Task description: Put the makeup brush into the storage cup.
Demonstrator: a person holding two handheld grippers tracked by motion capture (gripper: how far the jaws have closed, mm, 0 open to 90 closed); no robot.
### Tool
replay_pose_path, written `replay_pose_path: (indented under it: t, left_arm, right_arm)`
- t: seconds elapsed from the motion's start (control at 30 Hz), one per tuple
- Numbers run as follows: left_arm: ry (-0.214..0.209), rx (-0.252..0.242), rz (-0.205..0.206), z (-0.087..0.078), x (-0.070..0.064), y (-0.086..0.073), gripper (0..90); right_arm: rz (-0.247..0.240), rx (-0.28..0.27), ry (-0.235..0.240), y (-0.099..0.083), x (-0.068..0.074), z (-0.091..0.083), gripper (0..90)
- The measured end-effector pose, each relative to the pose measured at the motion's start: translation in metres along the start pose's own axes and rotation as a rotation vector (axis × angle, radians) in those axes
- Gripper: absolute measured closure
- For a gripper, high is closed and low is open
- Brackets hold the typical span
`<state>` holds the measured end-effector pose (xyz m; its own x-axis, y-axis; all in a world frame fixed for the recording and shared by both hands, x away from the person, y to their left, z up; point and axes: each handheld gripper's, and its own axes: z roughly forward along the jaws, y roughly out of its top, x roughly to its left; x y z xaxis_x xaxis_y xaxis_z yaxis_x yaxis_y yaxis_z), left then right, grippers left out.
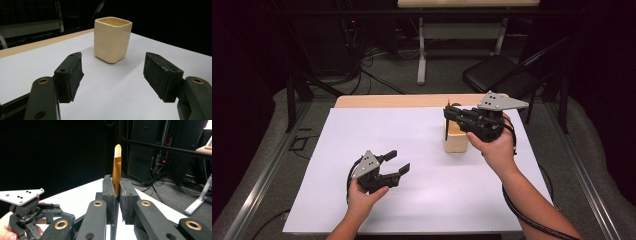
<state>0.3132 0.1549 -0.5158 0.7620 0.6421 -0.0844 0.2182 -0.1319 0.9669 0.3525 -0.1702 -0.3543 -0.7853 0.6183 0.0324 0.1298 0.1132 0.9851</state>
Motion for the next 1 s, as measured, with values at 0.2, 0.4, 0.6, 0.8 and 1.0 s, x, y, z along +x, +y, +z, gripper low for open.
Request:
replay_pose_path:
  t: [0.2,0.4,0.6,0.8,1.0]
  left_arm:
    - [0.003,-0.001,-0.002,0.0,0.0,0.0,31.7]
    - [0.003,-0.001,-0.005,0.0,0.0,0.0,31.7]
    - [0.002,-0.002,-0.007,0.0,0.0,0.0,31.7]
    - [0.005,-0.002,-0.01,0.0,0.0,-0.001,31.7]
    - [0.002,0.004,-0.012,0.001,0.001,-0.001,31.7]
  right_arm:
    - [-0.007,0.001,-0.011,0.005,-0.003,0.002,83.5]
    - [-0.004,-0.003,-0.028,0.01,-0.009,0.004,83.5]
    - [0.017,-0.006,-0.046,0.014,-0.018,0.004,83.5]
    - [0.023,-0.01,-0.078,0.015,-0.027,0.004,83.5]
    - [0.026,0.006,-0.112,0.013,-0.038,0.006,83.5]
